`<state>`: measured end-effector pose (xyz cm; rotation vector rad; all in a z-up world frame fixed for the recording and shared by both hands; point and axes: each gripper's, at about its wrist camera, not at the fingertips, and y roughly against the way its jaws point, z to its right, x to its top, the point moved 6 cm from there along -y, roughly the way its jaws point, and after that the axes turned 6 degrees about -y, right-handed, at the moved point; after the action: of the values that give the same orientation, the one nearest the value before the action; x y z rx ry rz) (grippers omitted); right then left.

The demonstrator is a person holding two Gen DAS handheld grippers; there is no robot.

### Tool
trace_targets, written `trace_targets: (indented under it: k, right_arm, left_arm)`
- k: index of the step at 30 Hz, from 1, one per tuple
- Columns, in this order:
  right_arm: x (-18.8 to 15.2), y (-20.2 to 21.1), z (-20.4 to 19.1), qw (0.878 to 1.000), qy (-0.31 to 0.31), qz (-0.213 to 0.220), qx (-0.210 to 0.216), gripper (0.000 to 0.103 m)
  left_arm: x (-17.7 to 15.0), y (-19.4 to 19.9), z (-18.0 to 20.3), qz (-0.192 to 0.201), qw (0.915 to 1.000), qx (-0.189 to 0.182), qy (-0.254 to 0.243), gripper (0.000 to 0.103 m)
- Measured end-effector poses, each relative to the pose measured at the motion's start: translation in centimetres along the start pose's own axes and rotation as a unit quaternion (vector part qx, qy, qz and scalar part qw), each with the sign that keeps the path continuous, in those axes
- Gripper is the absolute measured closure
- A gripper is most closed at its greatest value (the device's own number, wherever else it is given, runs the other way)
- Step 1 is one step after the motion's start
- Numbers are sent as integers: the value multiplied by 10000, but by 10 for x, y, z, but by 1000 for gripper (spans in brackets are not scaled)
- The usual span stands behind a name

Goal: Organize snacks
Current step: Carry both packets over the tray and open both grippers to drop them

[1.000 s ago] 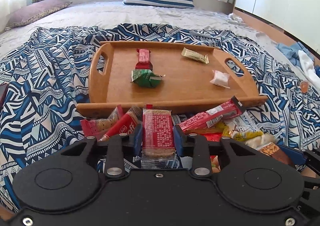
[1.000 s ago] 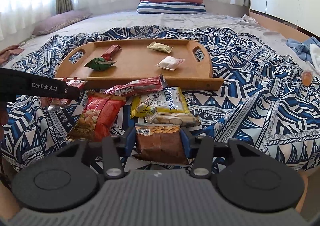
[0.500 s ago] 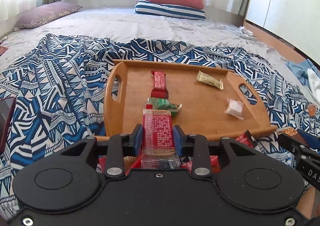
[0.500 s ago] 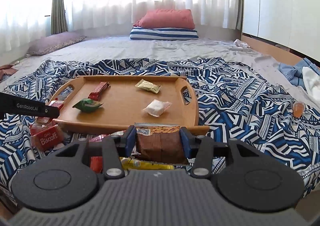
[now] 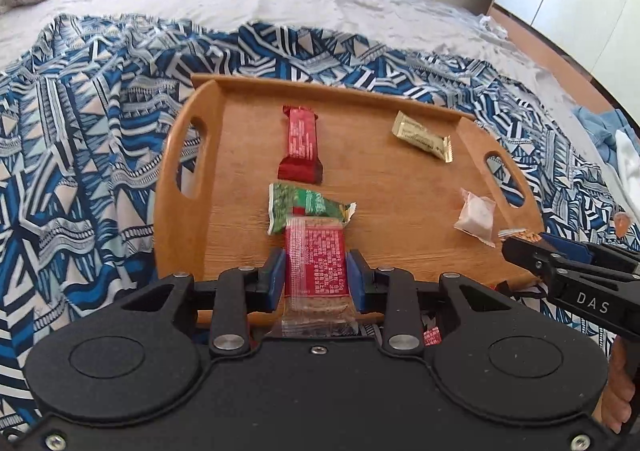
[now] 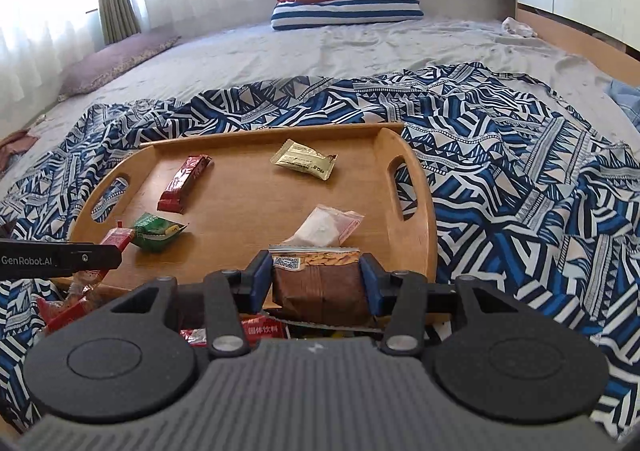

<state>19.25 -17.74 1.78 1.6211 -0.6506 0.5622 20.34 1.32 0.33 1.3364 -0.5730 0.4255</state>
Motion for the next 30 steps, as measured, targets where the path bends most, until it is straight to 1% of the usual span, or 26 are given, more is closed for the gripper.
trace_targets:
  k: [3,6,10,14,21,24,26,30]
  right_arm:
    - [3,-16,-4,9996,135,-245,51,52]
    - [3,-30,-7,9991,214,-373,17,52]
    - [7,-42,-9,9990,262,-356,-59,52]
    - [19,-54,-9,9992,254,-297,-84,52]
    - [38,-74,0,9996,-24,-284,-92,52]
    - [50,-80,2,9996,-151,-252,-5,52]
    - [60,-85,1,9994,-173,-280,66,52]
    - [70,-104,-1,9989,-164,-434,-8,52]
  left_arm:
    - [3,-13,1,-114,9999,32,-54,72]
    - [7,-22,2,-147,9998,82,-101,72]
    - [13,-33,0,-180,9998,91,-48,72]
    - [19,-41,-1,-164,9997,138,-76,72]
    - [32,-52,-4,-149,9996,223,-83,72]
    - [33,-53,-3,-134,9995,248,-119,72]
    - [35,-55,-2,-124,9994,275,-160,72]
    - [38,-58,-2,-110,9995,258,-148,72]
